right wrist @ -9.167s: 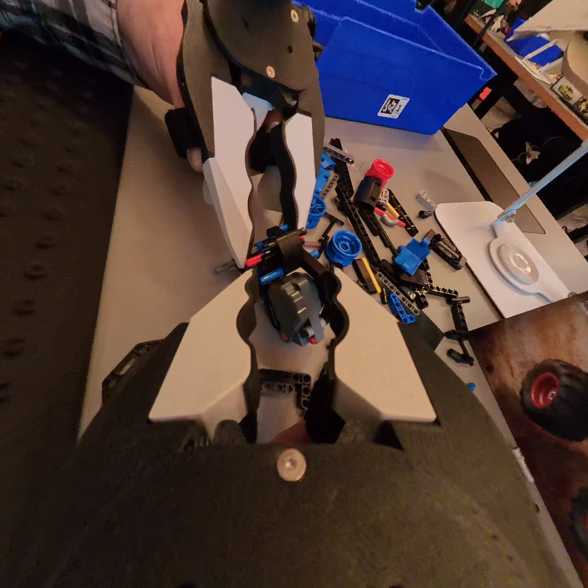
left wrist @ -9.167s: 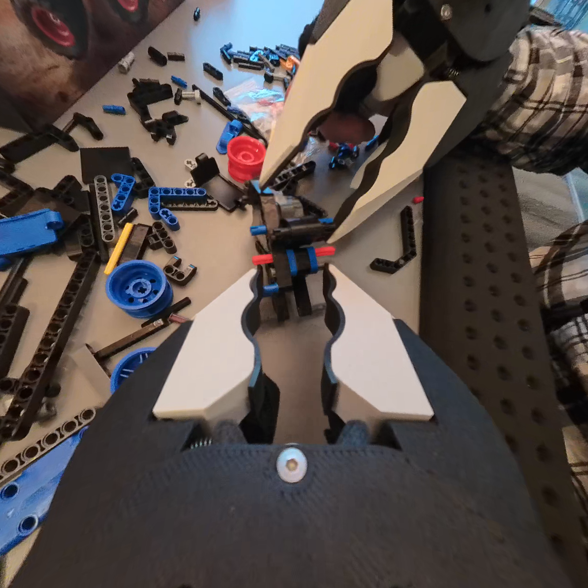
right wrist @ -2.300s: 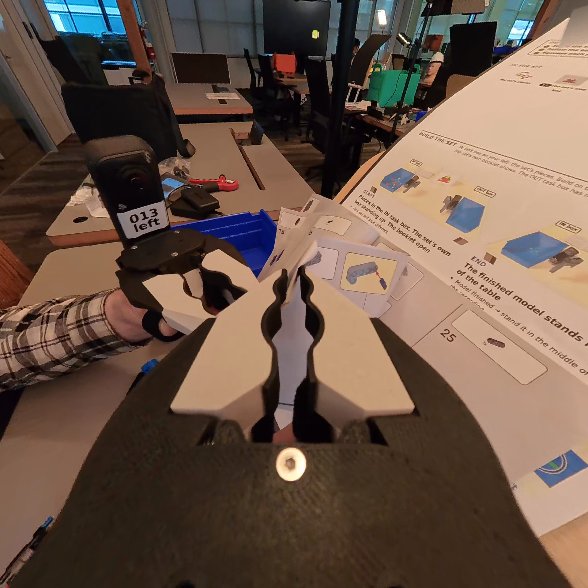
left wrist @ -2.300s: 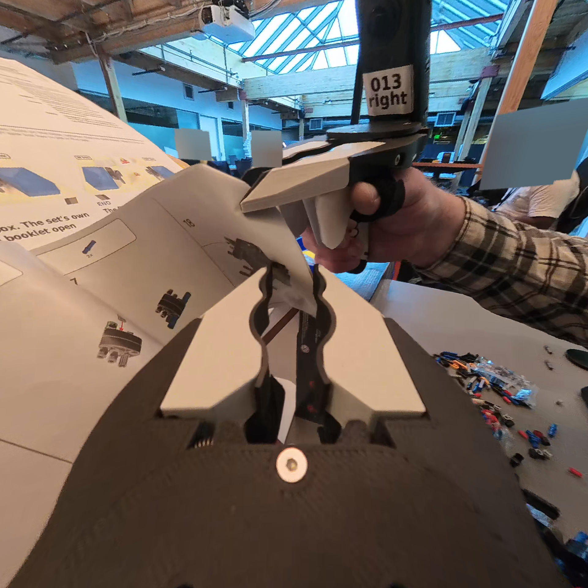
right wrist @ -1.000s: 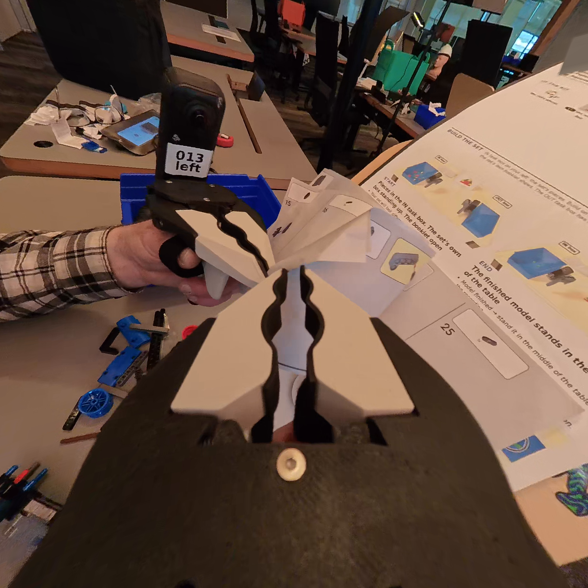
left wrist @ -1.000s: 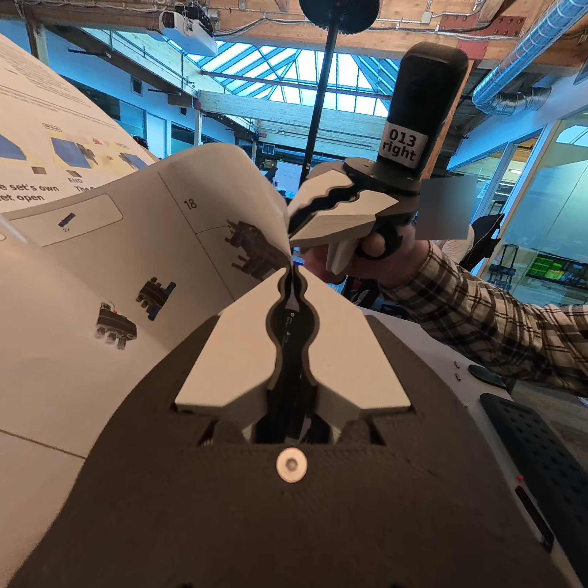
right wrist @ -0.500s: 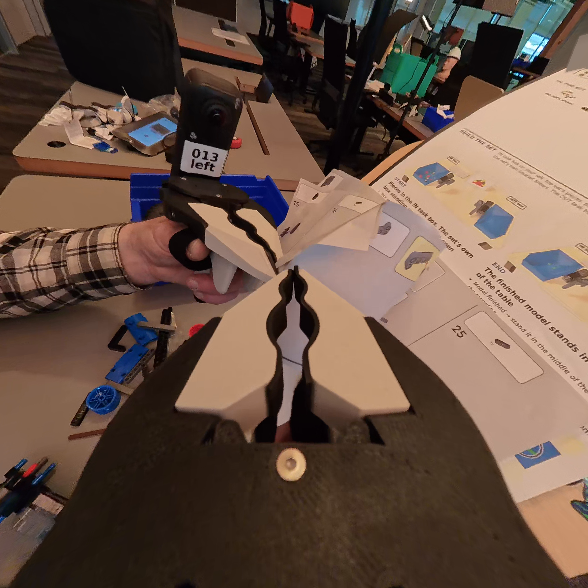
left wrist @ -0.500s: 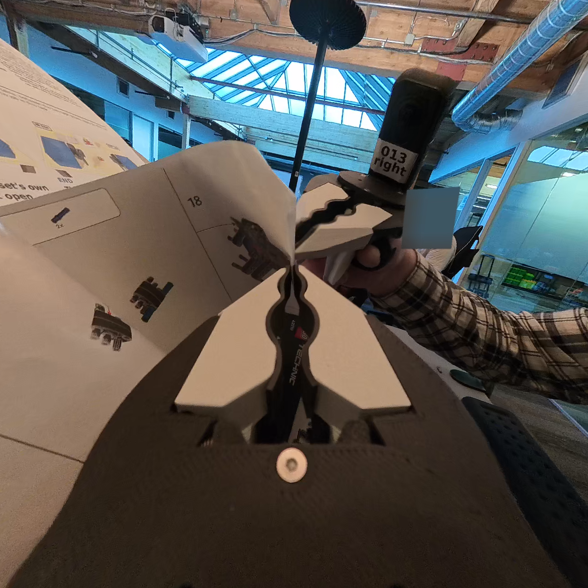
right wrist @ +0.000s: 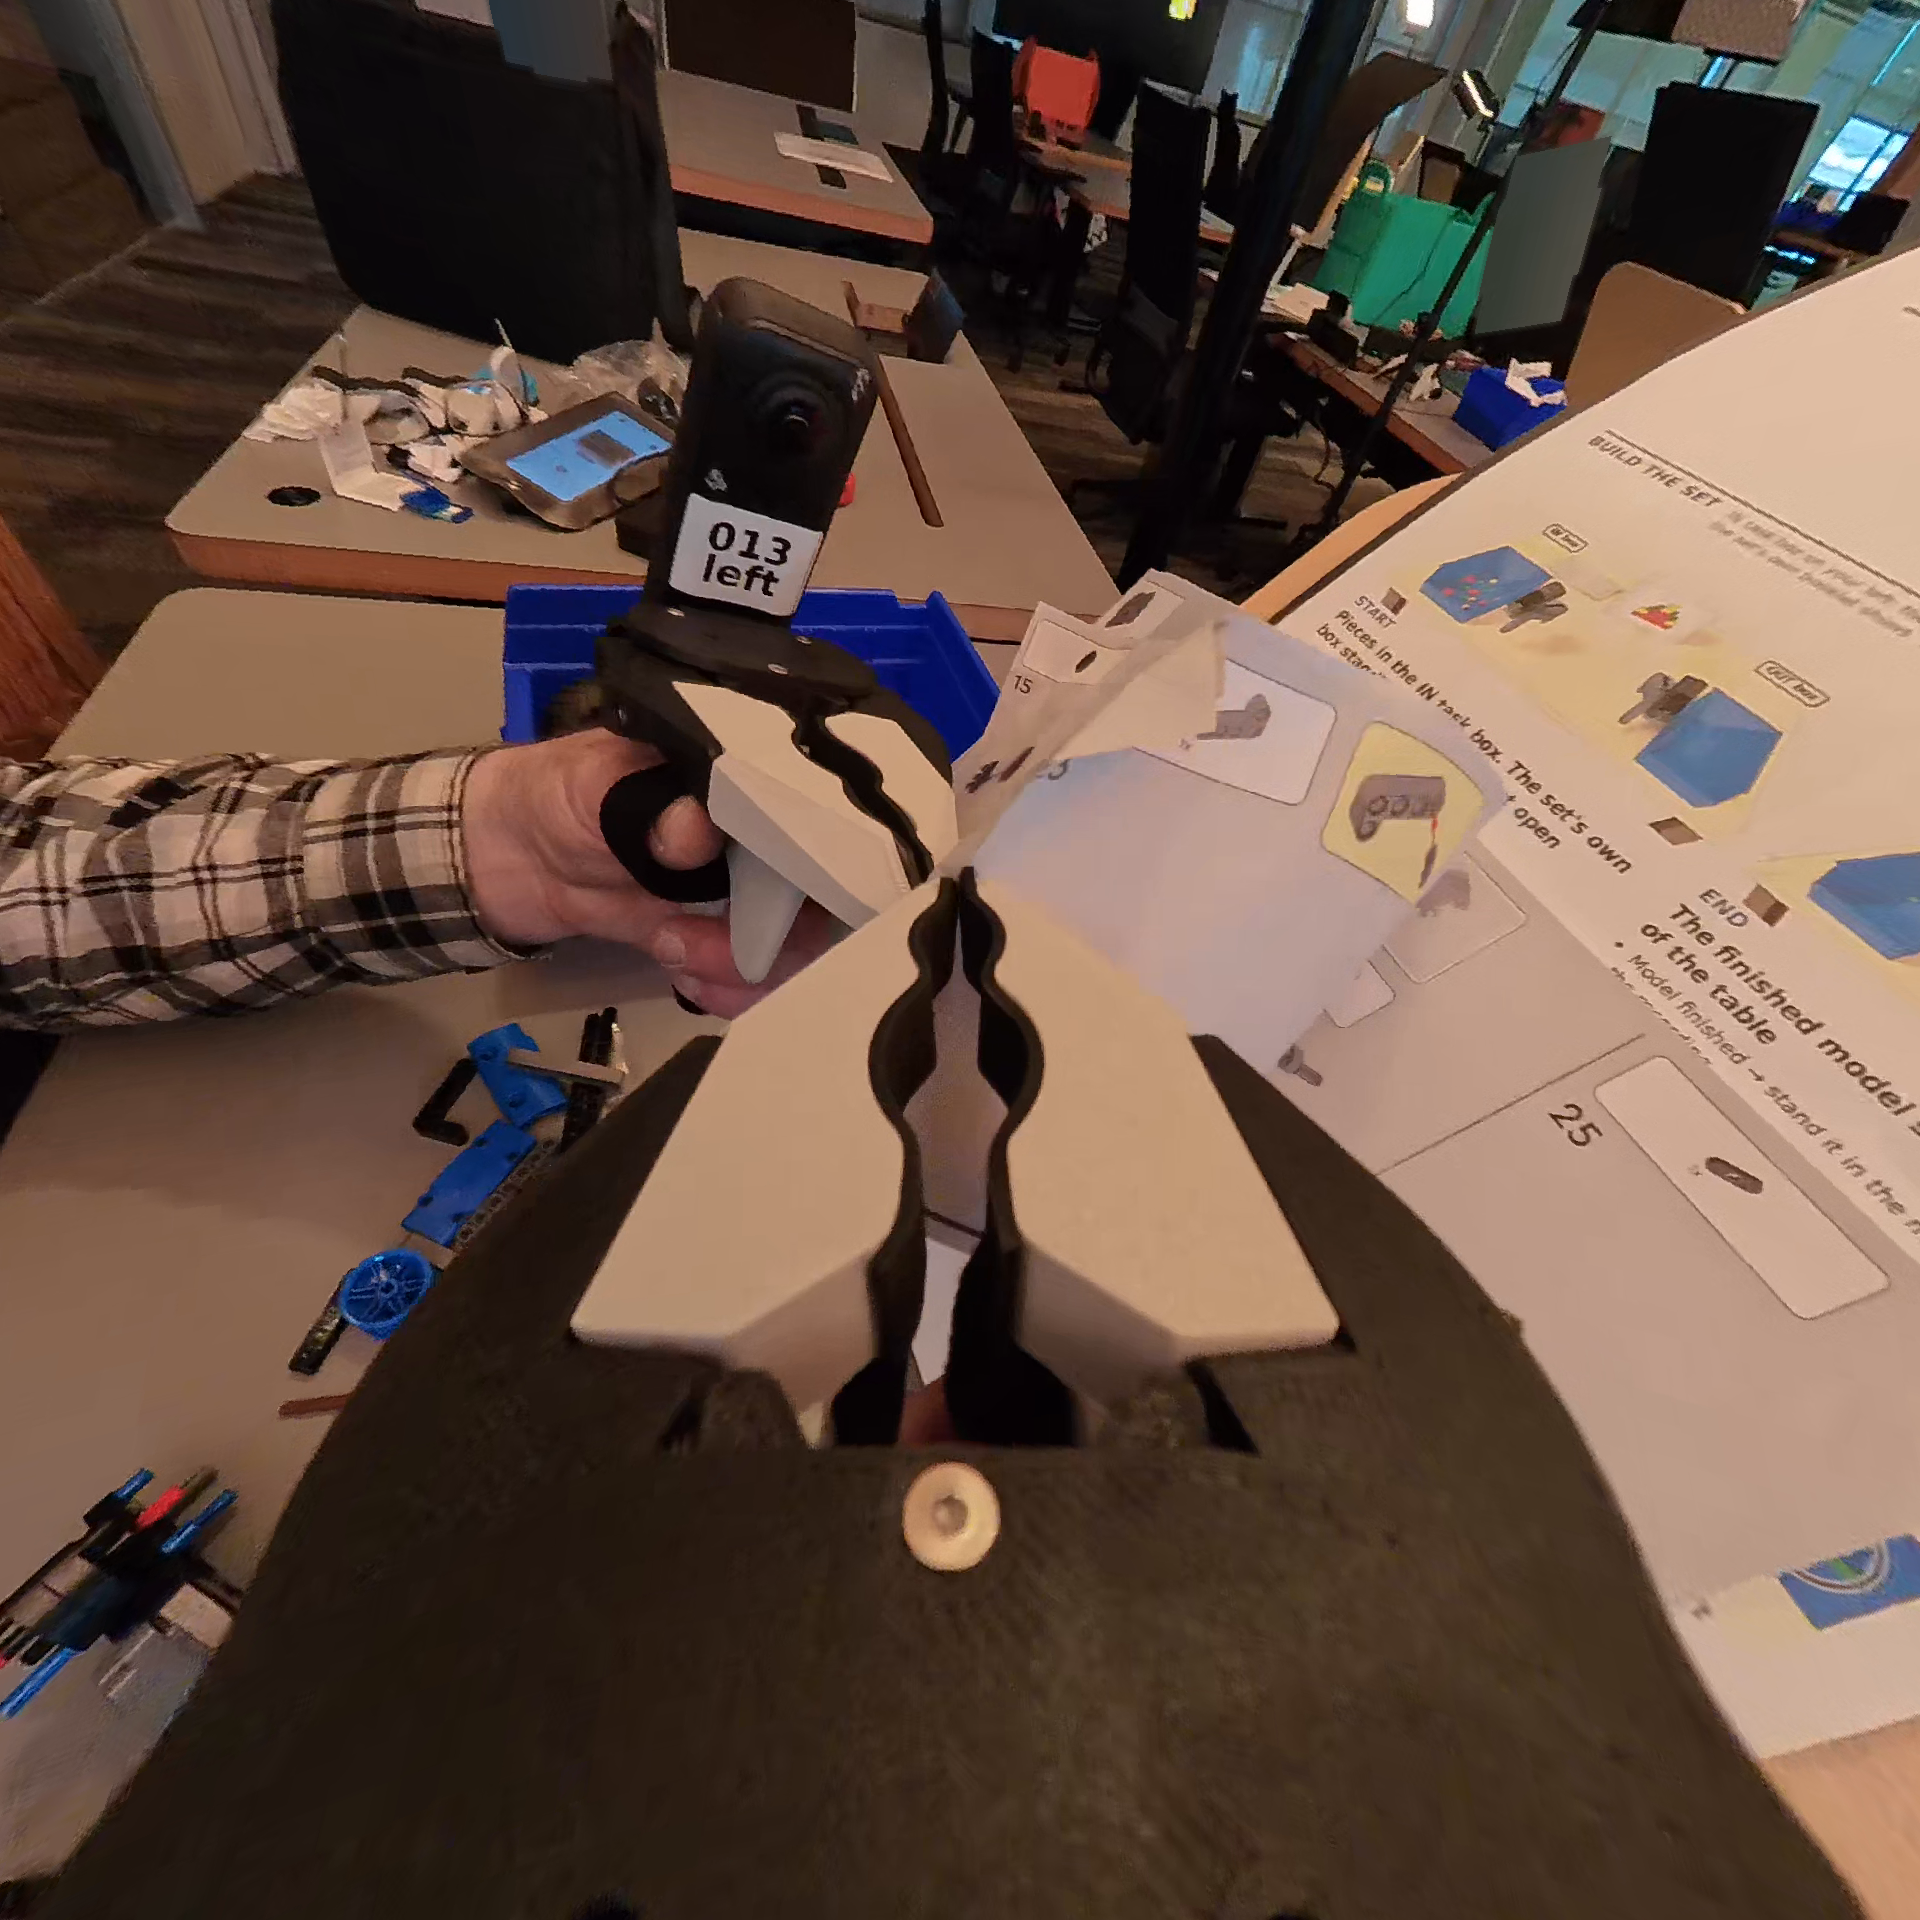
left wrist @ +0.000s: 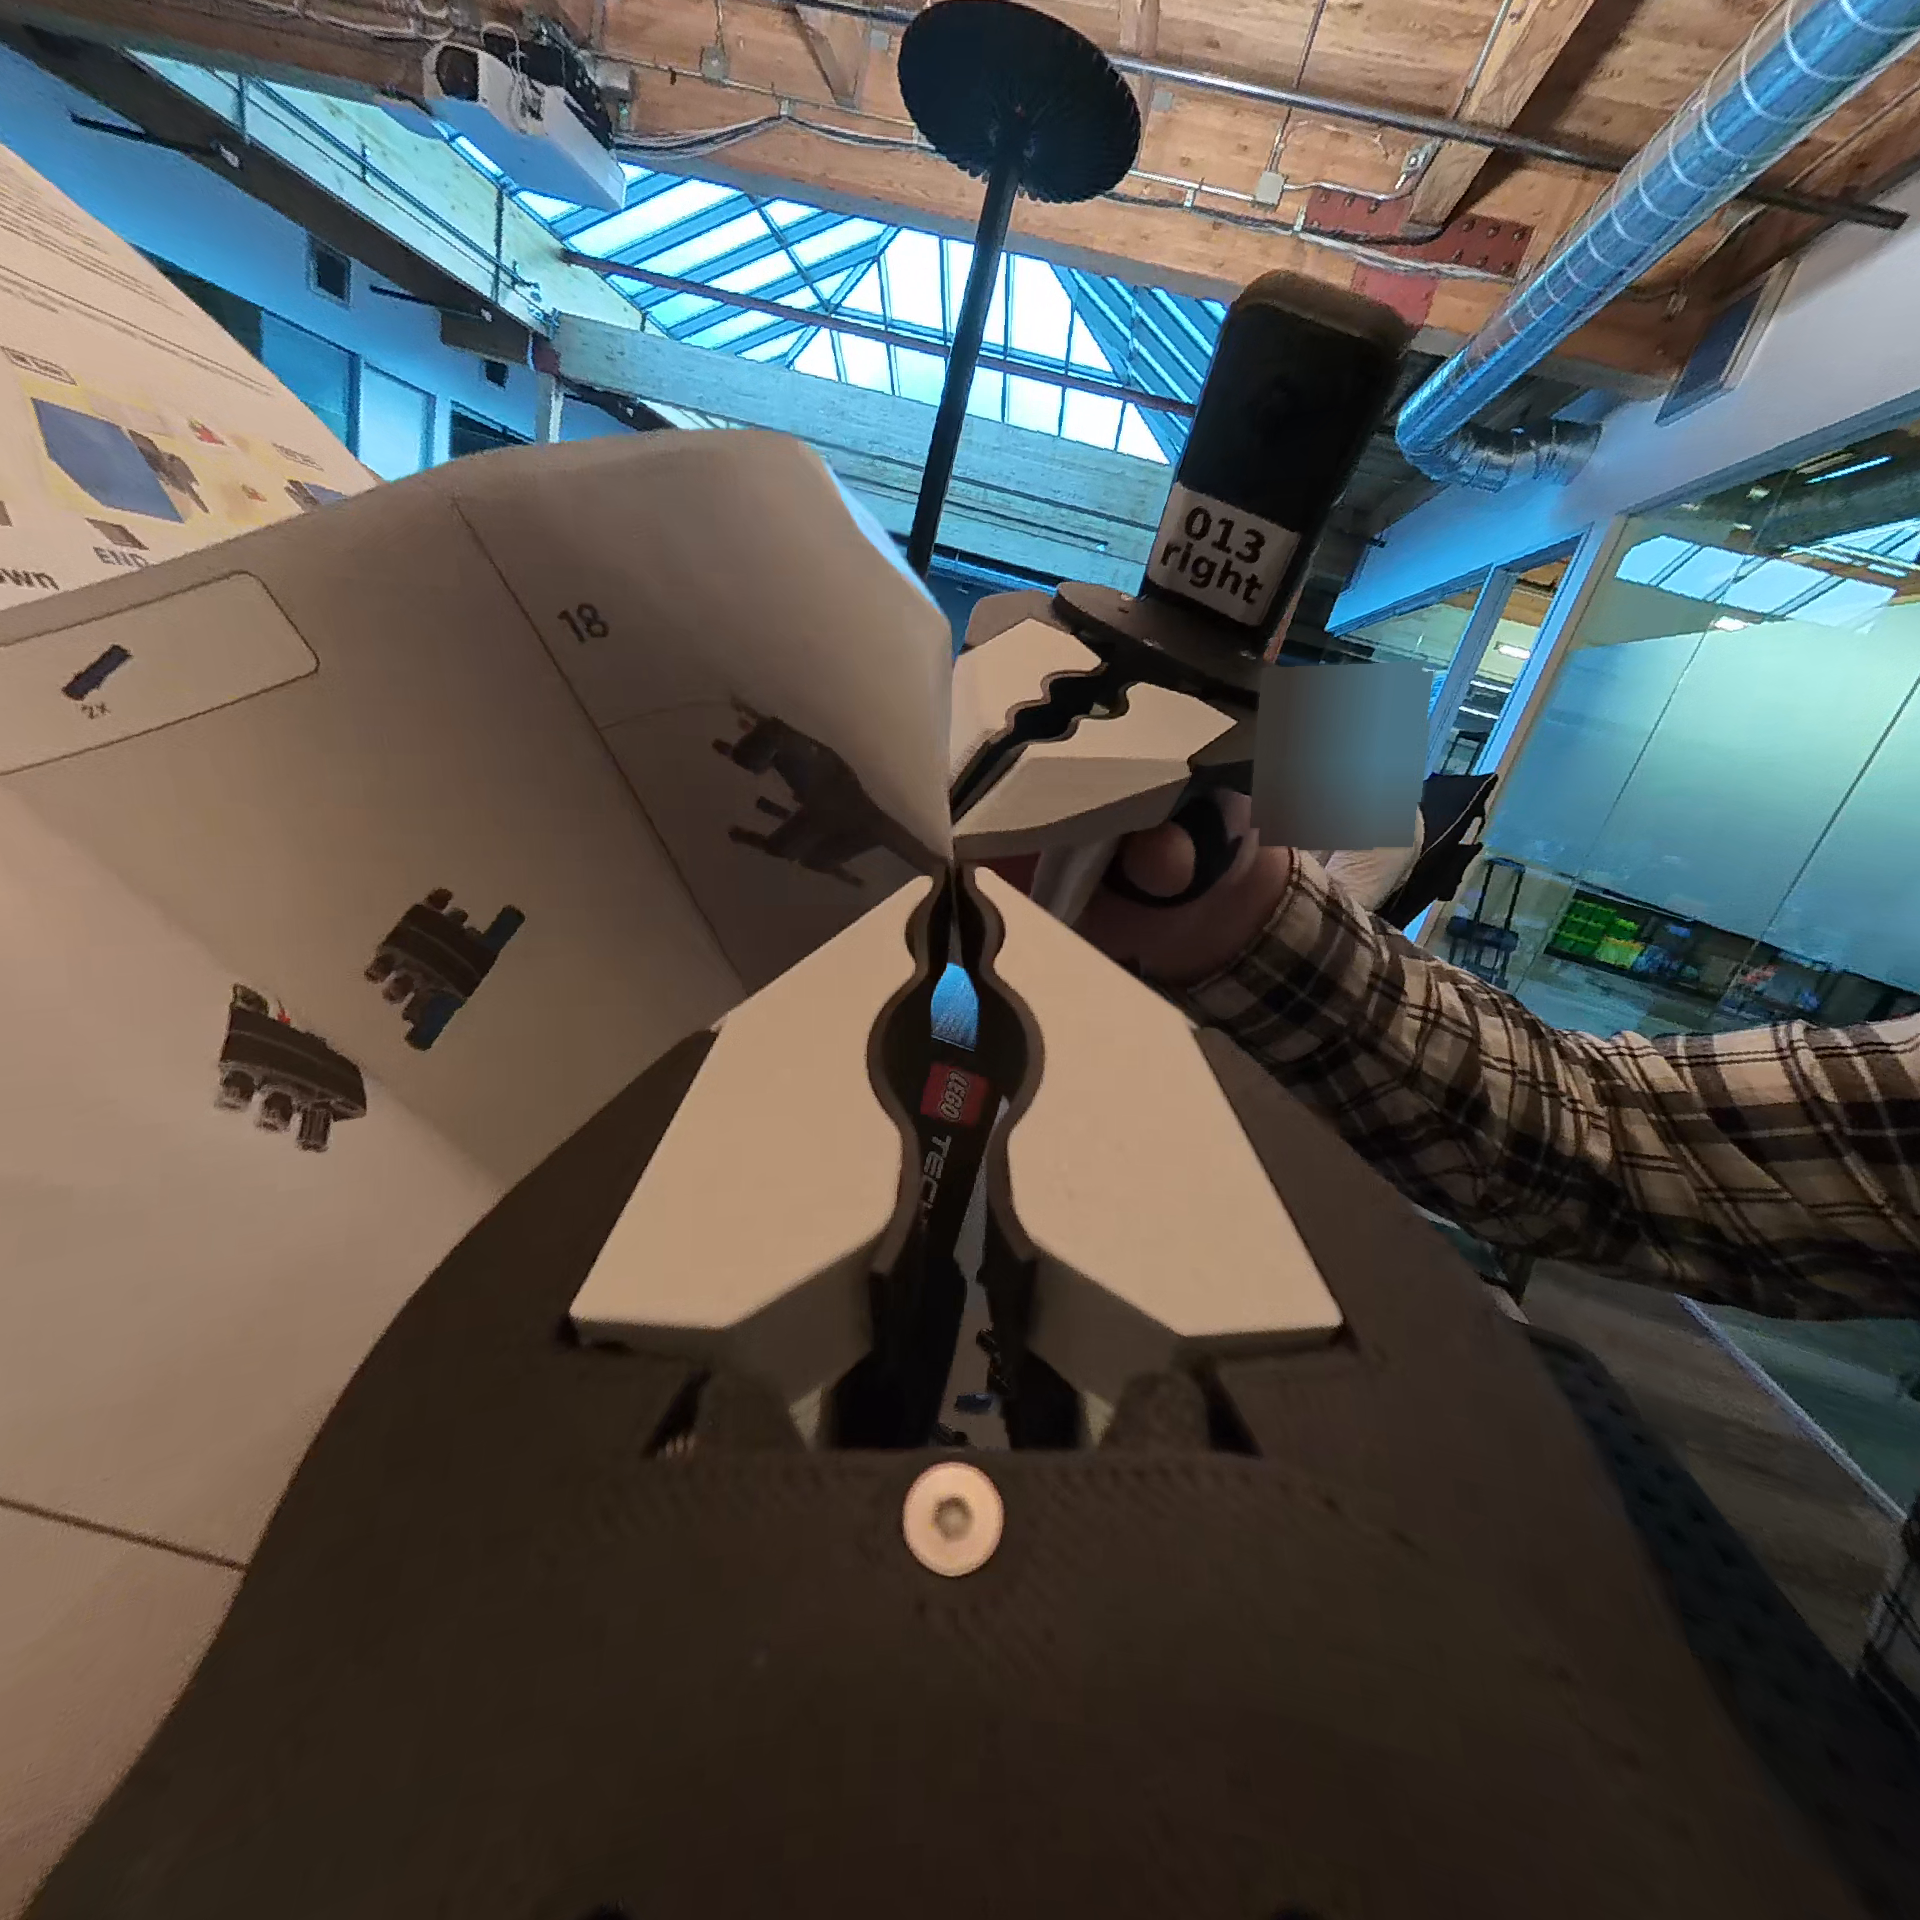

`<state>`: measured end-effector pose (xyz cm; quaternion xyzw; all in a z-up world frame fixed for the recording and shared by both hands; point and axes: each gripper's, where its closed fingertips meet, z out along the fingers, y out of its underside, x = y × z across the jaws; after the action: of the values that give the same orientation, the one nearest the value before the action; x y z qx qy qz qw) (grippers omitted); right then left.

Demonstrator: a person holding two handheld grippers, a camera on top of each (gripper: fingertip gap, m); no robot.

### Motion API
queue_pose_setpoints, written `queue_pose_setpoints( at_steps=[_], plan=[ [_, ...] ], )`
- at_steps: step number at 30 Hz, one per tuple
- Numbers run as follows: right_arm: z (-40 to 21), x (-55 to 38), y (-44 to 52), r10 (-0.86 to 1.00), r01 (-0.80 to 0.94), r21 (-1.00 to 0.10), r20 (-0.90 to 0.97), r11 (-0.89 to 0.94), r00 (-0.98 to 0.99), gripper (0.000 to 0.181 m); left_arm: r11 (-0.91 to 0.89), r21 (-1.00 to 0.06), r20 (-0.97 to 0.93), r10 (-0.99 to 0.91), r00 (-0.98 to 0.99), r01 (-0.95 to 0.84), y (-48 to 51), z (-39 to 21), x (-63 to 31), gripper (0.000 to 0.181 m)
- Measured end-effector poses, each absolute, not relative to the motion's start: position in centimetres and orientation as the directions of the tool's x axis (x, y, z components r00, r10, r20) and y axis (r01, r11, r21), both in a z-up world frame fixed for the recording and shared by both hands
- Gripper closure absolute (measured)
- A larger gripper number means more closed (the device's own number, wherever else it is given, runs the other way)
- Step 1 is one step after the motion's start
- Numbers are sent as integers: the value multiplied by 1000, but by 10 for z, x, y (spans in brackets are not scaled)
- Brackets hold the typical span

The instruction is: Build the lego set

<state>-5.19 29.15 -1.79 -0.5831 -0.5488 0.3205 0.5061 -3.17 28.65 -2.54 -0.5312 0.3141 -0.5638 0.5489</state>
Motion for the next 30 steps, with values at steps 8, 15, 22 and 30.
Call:
queue_pose_setpoints(
  at_steps=[8, 15, 22, 30],
  plan=[
    [-15, -42, 299, 962, 288, -953, 162, 95, 219, 181, -201, -933, 258, -952, 164, 299, 288, -23, -37, 181],
    [1, 0, 337, 862, 370, -925, 259, 92, 436, 181, -145, -978, 190, -915, 356, 150, 302, -28, -68, 181],
    [28, 51, 364, 496, 597, -769, 621, 231, 608, 144, -105, -992, 42, -787, 616, -67, 318, -35, -150, 181],
    [-48, -72, 291, 708, 684, -617, 675, 389, 207, 161, -166, -983, 50, -649, 759, -77, 344, -62, -216, 181]
  ],
)
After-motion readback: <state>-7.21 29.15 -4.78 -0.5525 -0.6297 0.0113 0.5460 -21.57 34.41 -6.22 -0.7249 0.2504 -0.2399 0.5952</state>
